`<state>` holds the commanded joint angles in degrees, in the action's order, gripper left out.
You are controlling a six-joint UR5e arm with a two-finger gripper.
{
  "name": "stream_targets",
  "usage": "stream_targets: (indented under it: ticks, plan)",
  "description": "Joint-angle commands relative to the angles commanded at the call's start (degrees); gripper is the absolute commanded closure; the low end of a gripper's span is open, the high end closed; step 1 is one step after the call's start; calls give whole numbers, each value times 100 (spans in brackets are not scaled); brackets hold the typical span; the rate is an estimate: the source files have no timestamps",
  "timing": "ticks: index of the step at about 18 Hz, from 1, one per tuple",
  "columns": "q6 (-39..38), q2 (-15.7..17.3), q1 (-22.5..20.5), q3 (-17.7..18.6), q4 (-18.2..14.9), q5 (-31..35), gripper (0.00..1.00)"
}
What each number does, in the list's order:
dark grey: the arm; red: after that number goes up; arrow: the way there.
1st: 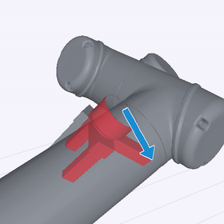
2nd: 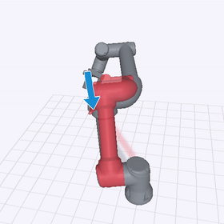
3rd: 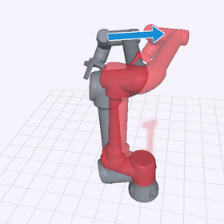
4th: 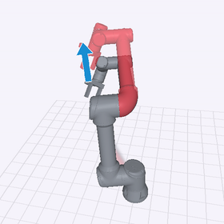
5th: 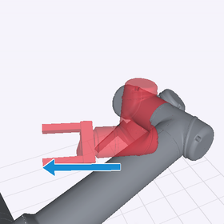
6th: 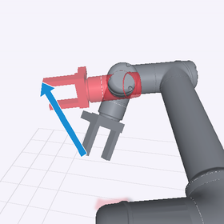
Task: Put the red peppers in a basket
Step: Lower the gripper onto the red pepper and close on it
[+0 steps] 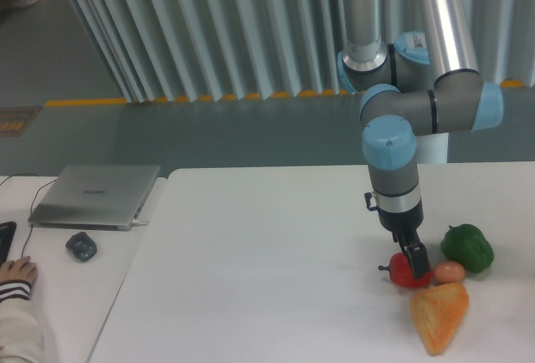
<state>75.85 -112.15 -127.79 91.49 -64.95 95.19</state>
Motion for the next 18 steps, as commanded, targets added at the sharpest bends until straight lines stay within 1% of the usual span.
stream_targets:
  ticks: [8, 10, 12, 18]
  plan:
    - [-17, -71, 44, 18, 0, 9, 0]
    - [-9, -132, 70, 18, 0, 280, 0]
    - [-17, -167, 193, 9, 0, 474, 0]
    - [-26, -211, 202, 18, -9, 475, 0]
